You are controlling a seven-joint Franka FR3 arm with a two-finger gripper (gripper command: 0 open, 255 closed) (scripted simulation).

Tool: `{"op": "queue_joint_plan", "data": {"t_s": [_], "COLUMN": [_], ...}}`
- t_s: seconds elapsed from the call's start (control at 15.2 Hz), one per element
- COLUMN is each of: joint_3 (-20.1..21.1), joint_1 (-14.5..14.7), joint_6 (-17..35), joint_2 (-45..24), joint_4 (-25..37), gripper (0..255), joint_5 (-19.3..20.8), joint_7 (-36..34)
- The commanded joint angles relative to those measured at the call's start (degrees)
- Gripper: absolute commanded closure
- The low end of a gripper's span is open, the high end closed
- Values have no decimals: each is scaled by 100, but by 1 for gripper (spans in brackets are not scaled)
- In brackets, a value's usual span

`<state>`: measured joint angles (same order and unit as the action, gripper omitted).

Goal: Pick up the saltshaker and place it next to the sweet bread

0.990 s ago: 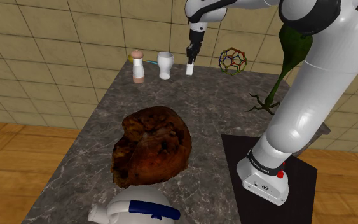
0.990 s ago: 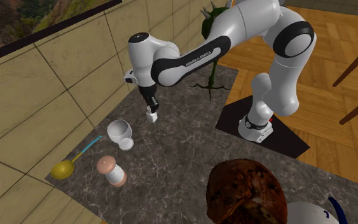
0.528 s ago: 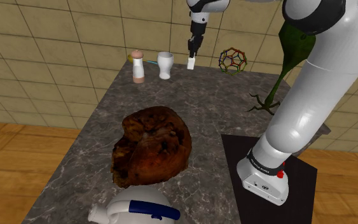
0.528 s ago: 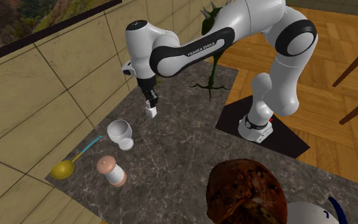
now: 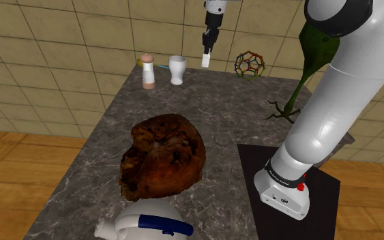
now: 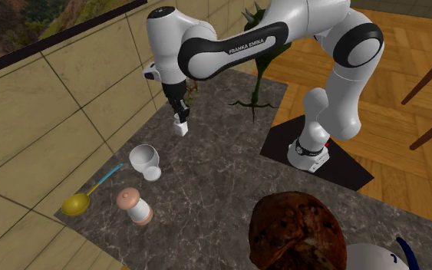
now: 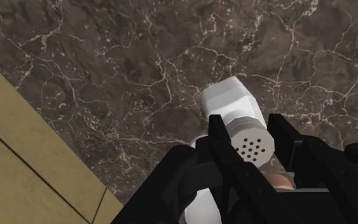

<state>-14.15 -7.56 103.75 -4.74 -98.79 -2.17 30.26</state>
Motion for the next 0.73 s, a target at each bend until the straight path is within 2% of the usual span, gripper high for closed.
{"op": "queue_joint_plan", "data": {"t_s": [0.0,0.53,0.59,0.66], "joint_3": [-7,-15,-15,27], "joint_1": [-8,-21,-22,42], "joint_6": [-173,-805,-846,-785], "joint_2": [-3,-55,-60,161], "joint_4": [174,856,901,630], "gripper": [255,255,255,255], "joint_5": [0,-10,-11,47], "joint_7": [7,4,4,-101]}}
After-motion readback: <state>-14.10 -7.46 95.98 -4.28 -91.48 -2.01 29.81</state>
